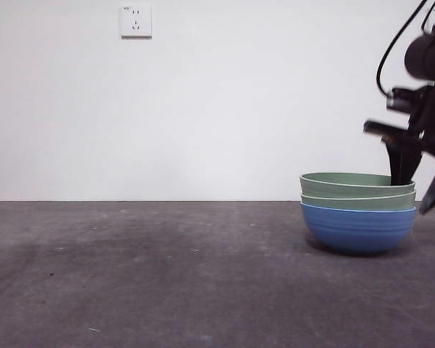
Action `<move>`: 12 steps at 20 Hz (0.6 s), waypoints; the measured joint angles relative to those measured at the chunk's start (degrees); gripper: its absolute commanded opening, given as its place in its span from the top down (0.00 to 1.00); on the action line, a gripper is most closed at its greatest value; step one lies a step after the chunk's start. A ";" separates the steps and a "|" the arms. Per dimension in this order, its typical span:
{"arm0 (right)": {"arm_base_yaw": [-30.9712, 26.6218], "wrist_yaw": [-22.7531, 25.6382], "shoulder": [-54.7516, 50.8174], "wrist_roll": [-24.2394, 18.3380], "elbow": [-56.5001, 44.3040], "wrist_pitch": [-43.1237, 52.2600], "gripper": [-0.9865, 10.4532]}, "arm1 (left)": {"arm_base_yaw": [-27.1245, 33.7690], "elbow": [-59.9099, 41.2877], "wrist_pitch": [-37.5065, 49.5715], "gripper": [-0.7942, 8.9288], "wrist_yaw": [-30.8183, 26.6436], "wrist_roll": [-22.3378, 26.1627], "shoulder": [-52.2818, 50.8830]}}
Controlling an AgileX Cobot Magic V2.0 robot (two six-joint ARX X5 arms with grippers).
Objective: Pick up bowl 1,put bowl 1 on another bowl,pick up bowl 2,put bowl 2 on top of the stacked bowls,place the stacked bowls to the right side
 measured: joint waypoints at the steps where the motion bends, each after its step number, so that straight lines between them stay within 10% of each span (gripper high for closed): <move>1: 0.00 0.00 -2.19 0.00 0.00 -0.63 0.74 | 0.00 0.00 0.00 0.59 0.00 0.00 0.00; 12: 5.20 -0.02 -29.48 -2.40 0.00 -26.67 0.75 | 0.00 0.00 -1.18 0.60 0.02 1.31 0.00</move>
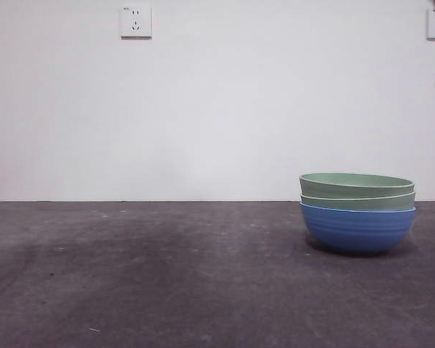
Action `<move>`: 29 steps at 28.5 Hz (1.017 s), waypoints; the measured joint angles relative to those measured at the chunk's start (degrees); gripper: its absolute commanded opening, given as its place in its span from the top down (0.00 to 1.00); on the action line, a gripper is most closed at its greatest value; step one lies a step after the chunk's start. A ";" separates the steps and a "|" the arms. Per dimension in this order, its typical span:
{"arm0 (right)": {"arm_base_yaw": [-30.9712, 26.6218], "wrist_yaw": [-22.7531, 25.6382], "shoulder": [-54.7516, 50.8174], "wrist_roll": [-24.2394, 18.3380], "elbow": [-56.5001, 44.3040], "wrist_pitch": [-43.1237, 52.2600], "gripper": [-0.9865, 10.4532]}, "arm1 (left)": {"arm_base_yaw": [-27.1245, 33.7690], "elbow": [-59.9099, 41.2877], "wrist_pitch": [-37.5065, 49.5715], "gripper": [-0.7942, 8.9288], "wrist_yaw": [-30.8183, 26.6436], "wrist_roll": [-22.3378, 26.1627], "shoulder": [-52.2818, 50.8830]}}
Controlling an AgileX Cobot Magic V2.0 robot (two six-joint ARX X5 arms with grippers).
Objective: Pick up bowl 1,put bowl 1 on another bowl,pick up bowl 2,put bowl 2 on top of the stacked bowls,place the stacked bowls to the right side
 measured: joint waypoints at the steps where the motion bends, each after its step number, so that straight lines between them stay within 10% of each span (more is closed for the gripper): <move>1: 1.11 0.00 -1.42 -0.22 0.00 -2.32 0.75 | 0.00 0.00 -0.28 0.60 0.02 0.24 0.00; 9: 9.20 -0.02 -9.92 -0.46 0.00 -9.27 0.76 | 0.00 0.00 -5.05 0.61 0.02 2.12 0.00; 13: 11.06 0.00 -12.04 -0.39 0.00 -9.70 0.93 | 0.00 0.00 -6.67 0.93 0.04 3.04 0.00; 29: 11.74 0.04 -12.63 -0.39 0.00 -9.77 0.91 | 0.00 0.00 -7.80 0.92 0.00 3.41 0.00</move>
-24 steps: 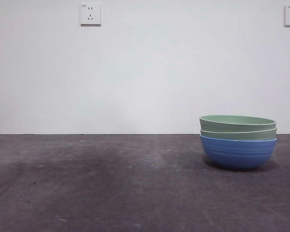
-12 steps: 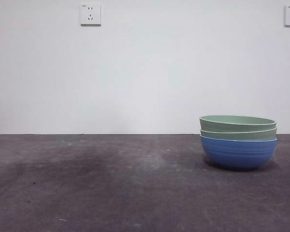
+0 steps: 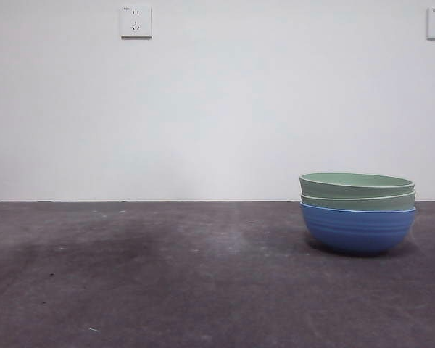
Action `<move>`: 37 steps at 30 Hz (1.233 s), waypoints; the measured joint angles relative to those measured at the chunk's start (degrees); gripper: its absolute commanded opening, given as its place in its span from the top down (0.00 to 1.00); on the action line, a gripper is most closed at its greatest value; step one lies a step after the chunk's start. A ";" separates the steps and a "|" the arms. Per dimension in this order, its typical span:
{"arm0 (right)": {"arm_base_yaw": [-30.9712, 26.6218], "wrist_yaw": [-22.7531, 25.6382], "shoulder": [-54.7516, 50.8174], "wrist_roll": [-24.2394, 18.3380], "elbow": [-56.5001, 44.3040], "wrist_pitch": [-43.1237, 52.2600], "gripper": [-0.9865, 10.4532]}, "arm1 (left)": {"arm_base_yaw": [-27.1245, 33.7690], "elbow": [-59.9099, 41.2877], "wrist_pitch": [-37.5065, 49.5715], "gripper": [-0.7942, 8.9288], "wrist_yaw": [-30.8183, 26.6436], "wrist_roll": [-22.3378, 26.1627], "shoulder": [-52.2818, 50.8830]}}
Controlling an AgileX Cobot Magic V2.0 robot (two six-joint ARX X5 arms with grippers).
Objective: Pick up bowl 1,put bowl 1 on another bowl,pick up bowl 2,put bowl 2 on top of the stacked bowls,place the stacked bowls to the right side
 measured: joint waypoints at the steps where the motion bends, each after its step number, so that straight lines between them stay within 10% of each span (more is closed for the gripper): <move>1: 0.00 0.00 0.00 0.00 0.00 0.00 0.91 | 0.00 0.00 0.00 0.92 0.00 0.00 0.00; 19: 0.00 0.00 0.00 0.02 0.00 -0.02 0.91 | 2.21 -0.02 1.51 0.92 -0.15 1.40 -1.09; 33: 0.00 0.00 0.00 0.00 0.00 -0.02 0.91 | 26.84 -31.98 52.78 0.92 -3.37 7.06 -31.32; 37: 0.00 0.00 0.00 0.00 0.00 -0.02 0.91 | 31.36 -44.74 56.13 0.92 -5.44 8.07 -38.93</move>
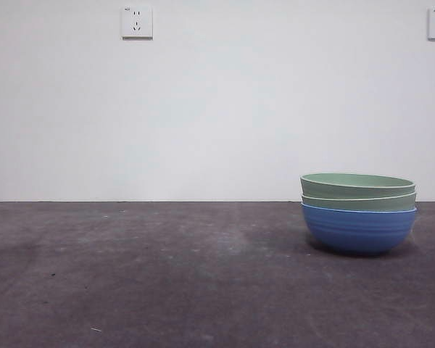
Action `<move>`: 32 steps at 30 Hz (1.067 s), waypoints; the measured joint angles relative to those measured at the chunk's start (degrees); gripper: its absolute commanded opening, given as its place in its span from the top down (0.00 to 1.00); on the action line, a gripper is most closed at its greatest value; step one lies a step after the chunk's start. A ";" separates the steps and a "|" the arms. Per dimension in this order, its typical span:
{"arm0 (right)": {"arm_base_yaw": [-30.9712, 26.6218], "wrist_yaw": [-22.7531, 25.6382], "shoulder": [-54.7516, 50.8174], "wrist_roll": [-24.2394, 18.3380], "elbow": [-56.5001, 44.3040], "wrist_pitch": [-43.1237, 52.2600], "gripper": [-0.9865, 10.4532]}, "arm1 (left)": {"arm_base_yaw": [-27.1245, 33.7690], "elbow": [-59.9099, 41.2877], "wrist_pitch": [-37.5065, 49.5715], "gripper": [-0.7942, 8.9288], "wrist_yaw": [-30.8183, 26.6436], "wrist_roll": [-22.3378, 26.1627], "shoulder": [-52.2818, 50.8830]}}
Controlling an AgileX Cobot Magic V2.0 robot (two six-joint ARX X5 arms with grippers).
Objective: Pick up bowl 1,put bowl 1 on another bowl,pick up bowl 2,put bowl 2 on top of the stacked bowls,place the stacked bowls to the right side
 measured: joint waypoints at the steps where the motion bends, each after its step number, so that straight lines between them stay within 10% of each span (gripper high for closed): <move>1: 0.00 0.00 0.00 0.00 0.00 0.00 0.91 | 0.83 -2.86 0.00 0.92 -0.09 0.09 -1.49; 12: 0.00 0.00 0.00 0.00 0.00 0.00 0.91 | 3.76 -25.68 3.74 0.92 -0.11 0.28 -12.74; 32: 0.00 0.02 0.00 0.00 0.00 -0.02 0.91 | 3.76 -36.11 -1.79 0.92 -0.72 -2.69 -20.04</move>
